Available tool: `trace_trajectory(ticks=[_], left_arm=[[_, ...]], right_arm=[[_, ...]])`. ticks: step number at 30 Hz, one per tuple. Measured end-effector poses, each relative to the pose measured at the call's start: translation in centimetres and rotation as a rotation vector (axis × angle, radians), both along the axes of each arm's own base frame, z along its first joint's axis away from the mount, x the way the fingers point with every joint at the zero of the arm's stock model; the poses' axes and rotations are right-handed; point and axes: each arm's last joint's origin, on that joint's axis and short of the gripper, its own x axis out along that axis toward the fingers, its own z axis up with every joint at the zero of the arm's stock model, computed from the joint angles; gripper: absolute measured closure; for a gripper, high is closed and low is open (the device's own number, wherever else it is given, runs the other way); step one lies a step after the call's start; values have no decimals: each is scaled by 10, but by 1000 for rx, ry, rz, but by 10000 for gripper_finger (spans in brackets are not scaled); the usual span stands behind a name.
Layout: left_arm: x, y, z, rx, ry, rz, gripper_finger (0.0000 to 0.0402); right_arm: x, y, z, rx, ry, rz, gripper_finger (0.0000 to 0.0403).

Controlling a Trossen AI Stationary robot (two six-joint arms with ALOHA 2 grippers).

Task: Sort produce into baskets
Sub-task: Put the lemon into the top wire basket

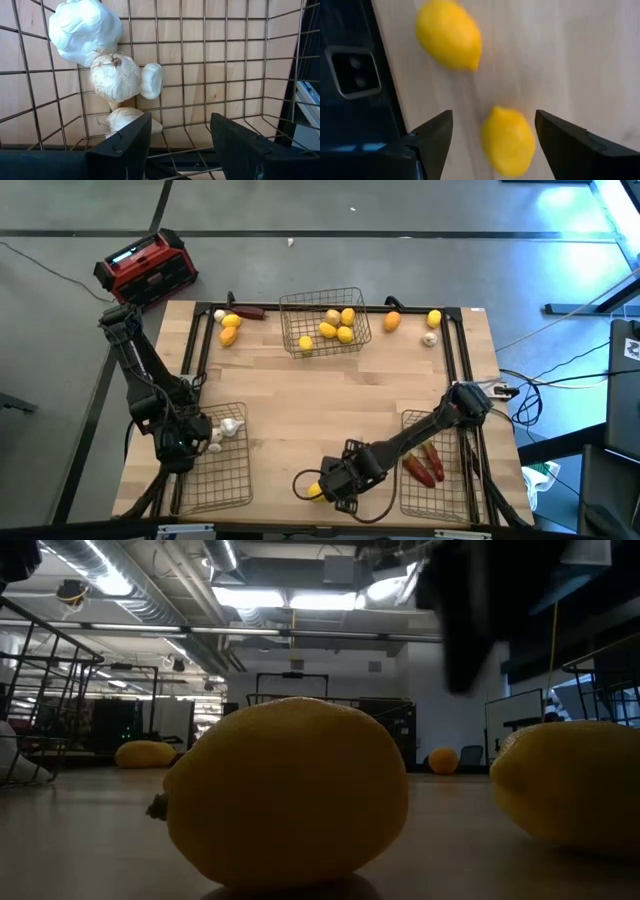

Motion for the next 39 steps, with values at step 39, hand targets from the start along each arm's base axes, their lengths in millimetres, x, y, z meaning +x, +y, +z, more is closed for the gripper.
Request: trace_trajectory(ticks=[39], left_arm=[[1, 1, -2, 16, -17, 4, 204]], right_arm=[[-5, 2, -66, -122, 292, -42, 229]])
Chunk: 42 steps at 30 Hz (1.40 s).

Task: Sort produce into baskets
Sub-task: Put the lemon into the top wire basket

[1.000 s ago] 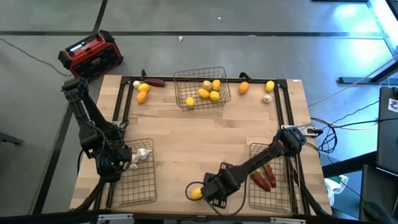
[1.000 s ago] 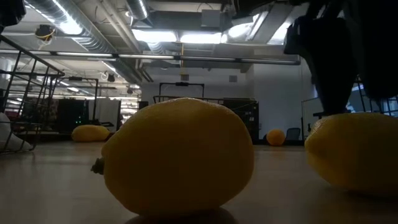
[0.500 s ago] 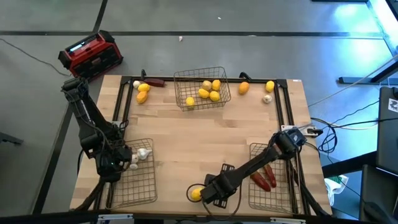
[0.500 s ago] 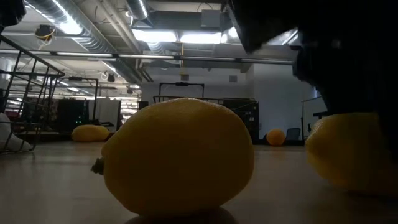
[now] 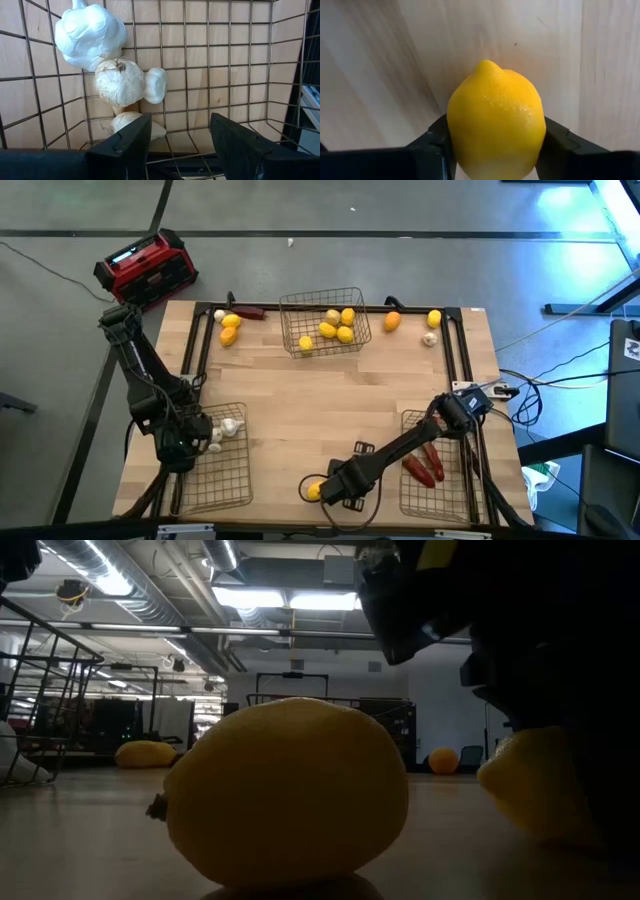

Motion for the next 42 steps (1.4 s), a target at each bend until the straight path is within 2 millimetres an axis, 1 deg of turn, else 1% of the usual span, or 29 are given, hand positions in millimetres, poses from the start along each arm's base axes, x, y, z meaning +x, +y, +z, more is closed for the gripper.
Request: trace_trajectory(ticks=[4, 6, 11, 17, 20, 24, 29, 32, 35, 39, 42], left_arm=[[1, 0, 0, 1, -1, 1, 204], [1, 0, 0, -1, 1, 9, 204], [1, 0, 0, 4, -6, -2, 204], [2, -1, 1, 5, -47, -13, 204], [4, -1, 4, 5, -82, -34, 204], [5, -1, 16, 13, -173, -62, 204], [8, 6, 32, 50, -326, -74, 204], [9, 12, 38, 90, -420, -66, 204], [11, 19, 43, 157, -524, -28, 204], [16, 26, 47, 282, -670, 92, 204], [19, 29, 49, 360, -744, 156, 204]], right_arm=[[1, -2, 3, -16, -16, 9, 229], [0, -4, 7, -37, -38, 12, 229], [0, -13, 36, -88, -143, -4, 222], [-4, -35, 66, -189, -201, -29, 223], [-5, -51, 79, -261, -215, -28, 221], [-1, -74, 91, -348, -249, -40, 218], [6, -105, 98, -411, -235, -37, 217], [9, -127, 106, -439, -236, -47, 216], [9, -148, 116, -473, -247, -65, 216], [8, -174, 132, -525, -278, -96, 216], [6, -196, 142, -561, -297, -132, 215]])
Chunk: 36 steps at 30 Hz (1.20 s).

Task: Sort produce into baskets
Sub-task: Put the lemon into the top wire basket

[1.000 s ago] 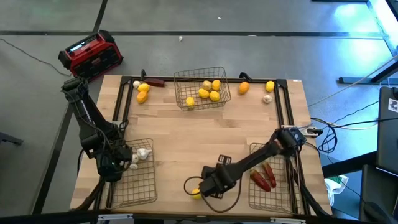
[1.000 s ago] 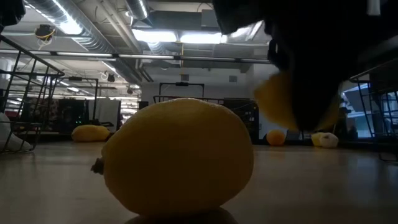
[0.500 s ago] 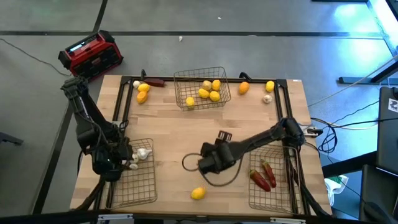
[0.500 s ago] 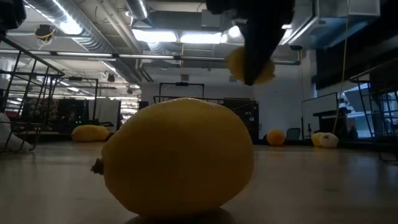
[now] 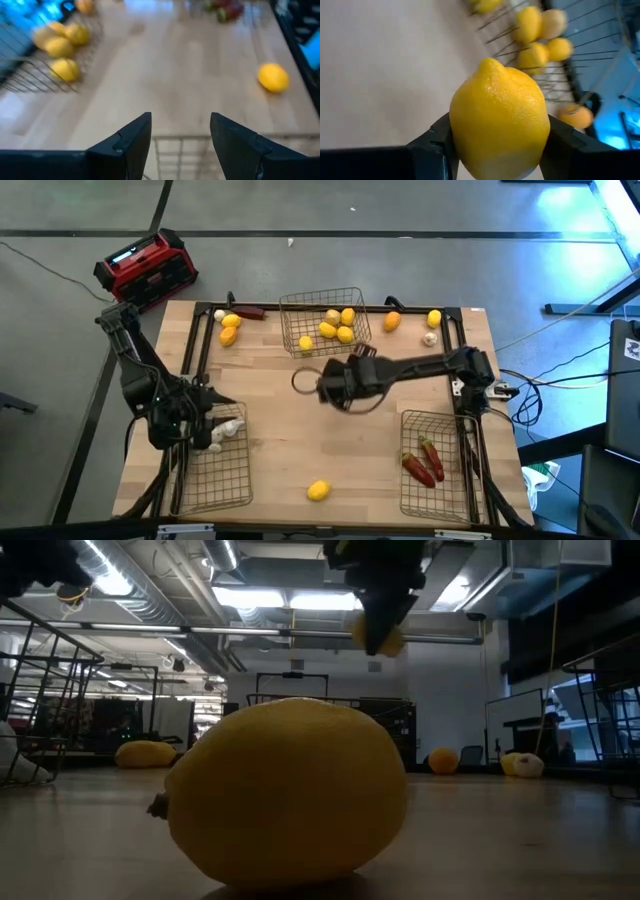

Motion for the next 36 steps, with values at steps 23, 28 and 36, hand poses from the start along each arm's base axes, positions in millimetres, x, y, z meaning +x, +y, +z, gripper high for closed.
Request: trace_trajectory(ticks=[23, 28, 36], left_arm=[[20, -23, -18, 132, -35, 64, 204], [24, -28, -23, 191, -33, 69, 204], [26, -30, -26, 214, -29, 73, 204]], right_arm=[[24, -175, -11, 127, -319, -294, 215], [29, -198, -37, 209, -310, -349, 215], [32, -219, -68, 259, -274, -413, 215]])
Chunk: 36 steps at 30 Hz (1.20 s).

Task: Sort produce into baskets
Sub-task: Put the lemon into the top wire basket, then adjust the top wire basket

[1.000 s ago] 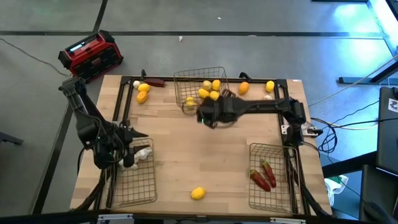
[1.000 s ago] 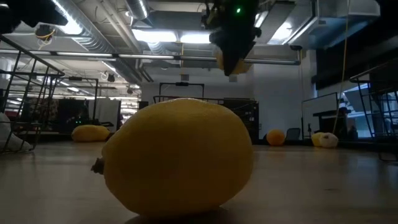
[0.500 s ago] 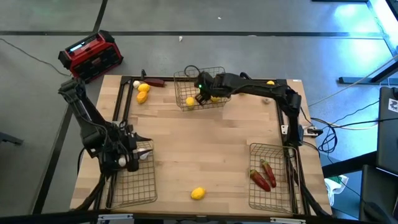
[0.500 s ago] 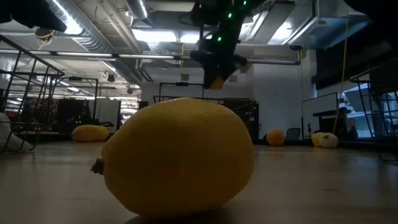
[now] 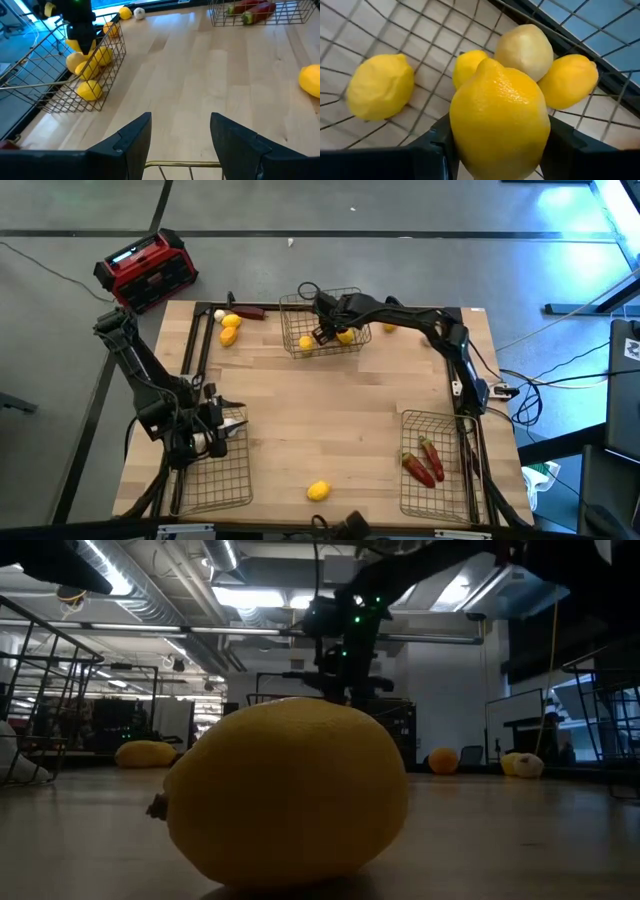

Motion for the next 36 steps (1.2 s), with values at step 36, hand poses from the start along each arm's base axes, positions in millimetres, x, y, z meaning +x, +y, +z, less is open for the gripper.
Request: trace_trajectory(ticks=[36], left_arm=[[0, 0, 0, 2, 1, -1, 204]], right_arm=[[3, 19, 59, -46, -114, 105, 116]])
